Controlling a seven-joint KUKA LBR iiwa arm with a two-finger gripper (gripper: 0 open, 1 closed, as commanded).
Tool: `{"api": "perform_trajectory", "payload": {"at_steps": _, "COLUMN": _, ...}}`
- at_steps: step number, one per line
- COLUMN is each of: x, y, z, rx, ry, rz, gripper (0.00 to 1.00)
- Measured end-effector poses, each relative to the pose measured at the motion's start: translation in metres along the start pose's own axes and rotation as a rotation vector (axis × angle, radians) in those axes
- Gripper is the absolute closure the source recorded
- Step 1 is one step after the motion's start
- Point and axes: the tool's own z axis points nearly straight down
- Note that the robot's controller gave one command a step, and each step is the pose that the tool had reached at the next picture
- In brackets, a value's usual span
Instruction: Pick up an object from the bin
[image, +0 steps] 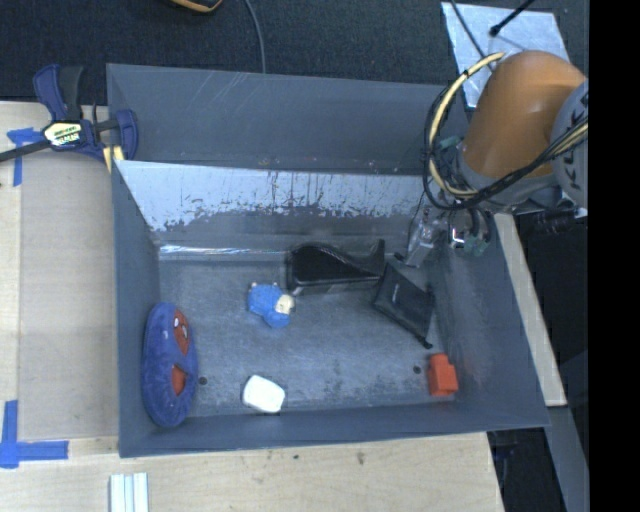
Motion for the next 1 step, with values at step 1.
{"api": "perform_trajectory", "payload": {"at_steps": 1, "x": 0.0258, "y": -0.0009, "z": 0.0412, "rx": -0.002, "ry": 0.008, "rz": -0.508, "gripper": 1.0}}
